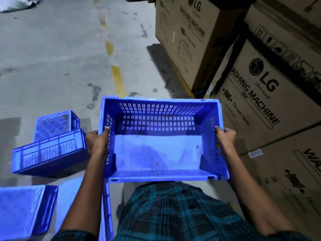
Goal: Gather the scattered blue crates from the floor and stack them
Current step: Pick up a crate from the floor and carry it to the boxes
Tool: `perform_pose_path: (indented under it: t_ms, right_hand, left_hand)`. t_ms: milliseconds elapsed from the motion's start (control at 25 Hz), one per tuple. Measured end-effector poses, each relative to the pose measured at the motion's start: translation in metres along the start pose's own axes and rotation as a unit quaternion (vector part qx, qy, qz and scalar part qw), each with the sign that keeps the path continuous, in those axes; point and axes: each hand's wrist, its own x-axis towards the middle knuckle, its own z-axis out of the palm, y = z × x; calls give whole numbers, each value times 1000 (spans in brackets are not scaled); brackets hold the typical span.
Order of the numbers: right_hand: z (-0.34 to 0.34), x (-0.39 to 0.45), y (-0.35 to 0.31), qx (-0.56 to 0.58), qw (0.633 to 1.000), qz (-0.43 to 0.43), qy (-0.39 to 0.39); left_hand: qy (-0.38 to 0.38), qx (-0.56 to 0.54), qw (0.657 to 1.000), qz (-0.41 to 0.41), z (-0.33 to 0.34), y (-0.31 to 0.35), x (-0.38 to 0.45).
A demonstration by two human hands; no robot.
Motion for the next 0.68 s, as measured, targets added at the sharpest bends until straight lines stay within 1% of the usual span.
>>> perform_pose_path:
  t_ms: [200, 360, 440, 520, 600, 680]
  right_hand:
    - [46, 76, -34, 23, 999, 24, 34]
    - [86, 167, -51, 10, 999, 35, 40]
    - [103, 211, -59, 10, 998, 38, 45]
    - [112, 220, -102, -7, 999, 29, 44]
    - [116, 231, -141, -17, 999, 13, 37]
    - [122, 253, -160, -36, 998, 16, 53]
  left_hand:
    - [-9, 23, 1000, 13, 67, 78, 67]
    - [-34, 65, 997, 24, 139, 136, 124]
    - [-52, 67, 996, 25, 169, 156, 151]
    - [-47, 67, 996, 39, 204, 177, 187]
    - [-55, 76, 995, 43, 233, 212, 205]
    - [-75, 116, 989, 59, 263, 242, 222]
